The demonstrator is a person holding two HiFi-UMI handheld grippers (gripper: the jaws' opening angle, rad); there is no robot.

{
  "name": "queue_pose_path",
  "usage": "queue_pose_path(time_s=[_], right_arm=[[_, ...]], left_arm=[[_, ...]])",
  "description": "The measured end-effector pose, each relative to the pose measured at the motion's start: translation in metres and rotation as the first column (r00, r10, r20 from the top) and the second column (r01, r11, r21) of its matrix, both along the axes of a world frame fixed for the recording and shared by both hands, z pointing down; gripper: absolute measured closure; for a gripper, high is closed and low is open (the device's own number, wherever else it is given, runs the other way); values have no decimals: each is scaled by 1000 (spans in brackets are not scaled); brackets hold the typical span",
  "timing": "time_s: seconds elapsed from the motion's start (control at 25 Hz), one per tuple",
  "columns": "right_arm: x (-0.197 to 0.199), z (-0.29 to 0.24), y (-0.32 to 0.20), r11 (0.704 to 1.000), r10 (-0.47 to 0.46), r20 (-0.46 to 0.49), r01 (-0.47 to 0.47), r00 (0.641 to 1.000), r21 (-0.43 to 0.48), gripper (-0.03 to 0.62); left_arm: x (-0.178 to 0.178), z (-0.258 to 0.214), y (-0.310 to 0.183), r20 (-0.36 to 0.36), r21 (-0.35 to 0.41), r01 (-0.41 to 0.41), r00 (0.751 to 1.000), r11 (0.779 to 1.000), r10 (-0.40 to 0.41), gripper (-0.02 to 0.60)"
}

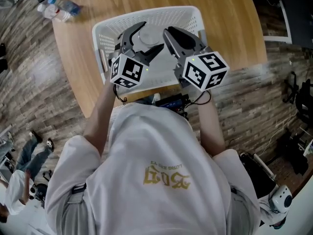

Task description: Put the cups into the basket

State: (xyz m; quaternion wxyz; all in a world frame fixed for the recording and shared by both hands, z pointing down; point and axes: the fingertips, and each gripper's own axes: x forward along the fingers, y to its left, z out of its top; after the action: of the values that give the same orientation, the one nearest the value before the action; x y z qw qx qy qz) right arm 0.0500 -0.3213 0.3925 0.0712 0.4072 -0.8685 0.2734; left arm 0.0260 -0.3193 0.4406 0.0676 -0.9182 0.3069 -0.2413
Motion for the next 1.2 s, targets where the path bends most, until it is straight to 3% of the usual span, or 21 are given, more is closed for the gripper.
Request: queue_pose_path(time_s=[0.16, 0.44, 0.6, 0.72, 1.0, 1.2], right_arm=[[-5, 13, 0, 994, -48, 13, 49, 999, -100, 485], [-13, 35, -2, 969, -129, -91, 106, 988, -223, 485], [-19, 53, 3, 943, -200, -156, 147, 967, -297, 515], [-16, 62, 1, 942, -196, -210, 125, 958, -310, 557], [-13, 68, 1, 944, -178, -249, 94, 952, -317, 562], [-8, 70, -1, 954, -176, -329, 78, 928, -290, 562]], left_arm=[[4, 4, 4, 80, 59, -33, 996, 998, 28, 183], [8, 8, 9, 116, 77, -63, 992, 995, 53, 183], [13, 16, 13, 184, 97, -100, 980, 990, 80, 183], [14, 20, 16, 210, 98, -118, 973, 988, 95, 183], [17, 27, 15, 220, 79, -95, 973, 992, 76, 183], [12, 41, 17, 244, 14, -77, 967, 997, 71, 183]])
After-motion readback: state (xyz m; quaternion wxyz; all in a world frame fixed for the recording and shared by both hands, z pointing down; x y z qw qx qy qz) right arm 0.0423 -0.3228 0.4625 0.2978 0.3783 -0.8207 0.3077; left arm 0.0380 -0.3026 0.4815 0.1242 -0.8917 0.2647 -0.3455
